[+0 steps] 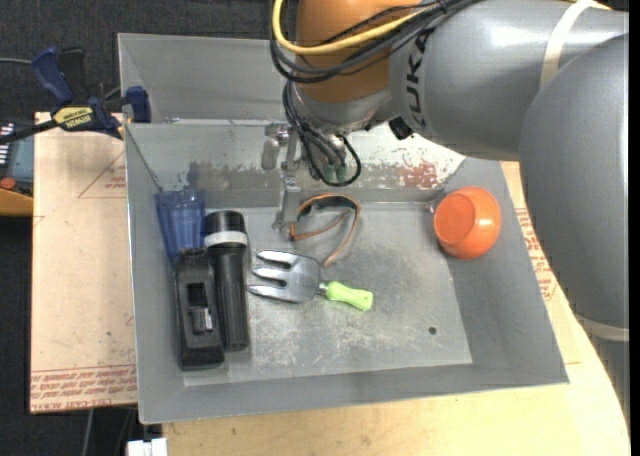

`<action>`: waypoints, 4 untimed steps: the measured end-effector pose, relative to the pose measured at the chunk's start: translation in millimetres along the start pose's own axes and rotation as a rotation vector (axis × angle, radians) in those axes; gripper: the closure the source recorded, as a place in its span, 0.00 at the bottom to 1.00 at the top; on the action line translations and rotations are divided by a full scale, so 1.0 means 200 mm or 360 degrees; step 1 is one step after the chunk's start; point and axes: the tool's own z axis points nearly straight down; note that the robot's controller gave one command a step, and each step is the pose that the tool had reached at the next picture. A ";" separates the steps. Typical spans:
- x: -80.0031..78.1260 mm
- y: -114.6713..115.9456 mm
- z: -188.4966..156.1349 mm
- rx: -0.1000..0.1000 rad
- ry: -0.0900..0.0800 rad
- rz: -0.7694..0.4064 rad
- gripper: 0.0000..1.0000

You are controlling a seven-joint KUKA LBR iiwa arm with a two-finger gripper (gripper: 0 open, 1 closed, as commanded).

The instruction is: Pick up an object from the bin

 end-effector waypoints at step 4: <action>0.18 -0.26 0.56 -0.0004 -0.0017 -0.0256 0.00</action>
Offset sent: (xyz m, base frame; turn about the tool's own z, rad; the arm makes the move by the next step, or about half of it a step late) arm -0.0211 0.0657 -0.1411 -0.1618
